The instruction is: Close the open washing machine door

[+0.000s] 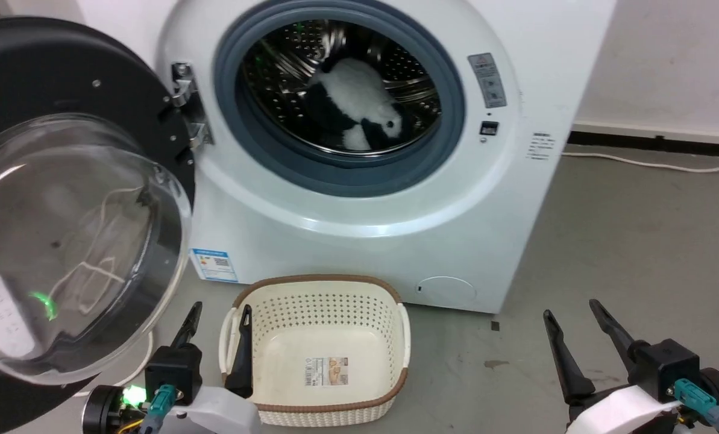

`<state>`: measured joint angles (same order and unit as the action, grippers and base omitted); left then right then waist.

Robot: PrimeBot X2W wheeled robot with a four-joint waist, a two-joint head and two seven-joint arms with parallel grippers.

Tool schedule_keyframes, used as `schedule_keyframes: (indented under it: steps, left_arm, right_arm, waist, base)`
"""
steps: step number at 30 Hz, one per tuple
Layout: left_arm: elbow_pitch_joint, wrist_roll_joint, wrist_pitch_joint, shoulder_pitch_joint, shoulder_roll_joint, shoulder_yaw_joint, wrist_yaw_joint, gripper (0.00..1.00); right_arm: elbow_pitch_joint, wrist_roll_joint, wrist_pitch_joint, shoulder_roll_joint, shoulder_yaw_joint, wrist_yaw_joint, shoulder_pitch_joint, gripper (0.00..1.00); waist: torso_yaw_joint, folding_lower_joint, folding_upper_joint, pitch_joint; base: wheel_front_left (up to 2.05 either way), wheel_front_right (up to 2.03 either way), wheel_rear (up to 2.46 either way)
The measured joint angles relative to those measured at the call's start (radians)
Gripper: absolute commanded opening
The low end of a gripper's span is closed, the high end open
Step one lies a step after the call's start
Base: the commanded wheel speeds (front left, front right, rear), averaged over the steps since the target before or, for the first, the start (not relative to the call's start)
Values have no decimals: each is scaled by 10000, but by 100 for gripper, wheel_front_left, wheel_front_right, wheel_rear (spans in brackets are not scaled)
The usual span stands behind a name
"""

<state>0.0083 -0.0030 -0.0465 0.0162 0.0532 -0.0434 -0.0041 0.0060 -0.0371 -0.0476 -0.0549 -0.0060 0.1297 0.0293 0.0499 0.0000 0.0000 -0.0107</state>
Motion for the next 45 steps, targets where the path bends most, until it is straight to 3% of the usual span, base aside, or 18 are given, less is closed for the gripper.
schedule_keyframes:
  steps: [16,45]
  left_arm:
    - [-35,-2,-351,101,102,-155,15,100]
    - [-215,-213,-966,479,163,-242,318,100]
  right_arm:
    - [40,-144,-351,0,301,0,88,100]
    - [598,-548,-959,-128,1208,0,-33,100]
  waist:
    - [1170,0,0,-57]
    - [2372,0,0,-69]
  base:
    - [0,0,0]
    - [0,0,0]
